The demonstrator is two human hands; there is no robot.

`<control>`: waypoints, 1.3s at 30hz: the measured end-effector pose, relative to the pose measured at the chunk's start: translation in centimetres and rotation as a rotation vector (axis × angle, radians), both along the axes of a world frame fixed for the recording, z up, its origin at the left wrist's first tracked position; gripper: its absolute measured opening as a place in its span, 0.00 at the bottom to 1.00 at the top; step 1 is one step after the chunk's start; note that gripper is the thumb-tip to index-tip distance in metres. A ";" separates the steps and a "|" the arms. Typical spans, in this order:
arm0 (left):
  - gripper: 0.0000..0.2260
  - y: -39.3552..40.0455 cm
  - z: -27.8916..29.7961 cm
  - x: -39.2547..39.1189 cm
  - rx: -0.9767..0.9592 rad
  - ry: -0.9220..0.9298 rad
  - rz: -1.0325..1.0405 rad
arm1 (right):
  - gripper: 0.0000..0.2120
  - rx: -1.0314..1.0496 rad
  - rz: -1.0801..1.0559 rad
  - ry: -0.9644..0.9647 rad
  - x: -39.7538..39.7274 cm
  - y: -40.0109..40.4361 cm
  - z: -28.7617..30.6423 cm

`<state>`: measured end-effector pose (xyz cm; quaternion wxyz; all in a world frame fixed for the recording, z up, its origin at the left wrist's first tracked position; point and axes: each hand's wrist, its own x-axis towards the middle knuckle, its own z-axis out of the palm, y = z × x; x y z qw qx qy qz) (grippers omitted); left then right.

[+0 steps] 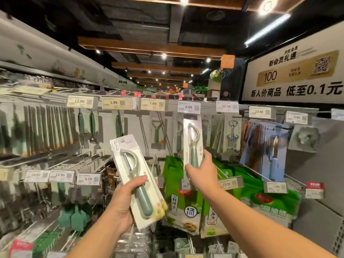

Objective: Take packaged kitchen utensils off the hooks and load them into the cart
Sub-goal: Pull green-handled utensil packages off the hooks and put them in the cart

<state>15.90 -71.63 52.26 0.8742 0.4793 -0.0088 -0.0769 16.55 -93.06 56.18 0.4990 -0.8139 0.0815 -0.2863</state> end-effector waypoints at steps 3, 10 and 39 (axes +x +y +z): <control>0.34 -0.5 0.6 1.0 -0.002 0.000 0.043 | 0.30 0.011 0.032 -0.038 1.9 -0.4 0.3; 0.35 -1.5 2.1 4.2 -0.014 -0.046 0.069 | 0.40 -0.085 0.052 -0.123 4.6 -1.4 -1.6; 0.36 -5.4 2.1 13.9 -0.026 -0.065 0.054 | 0.45 -0.055 0.280 0.158 19.6 -5.3 -0.2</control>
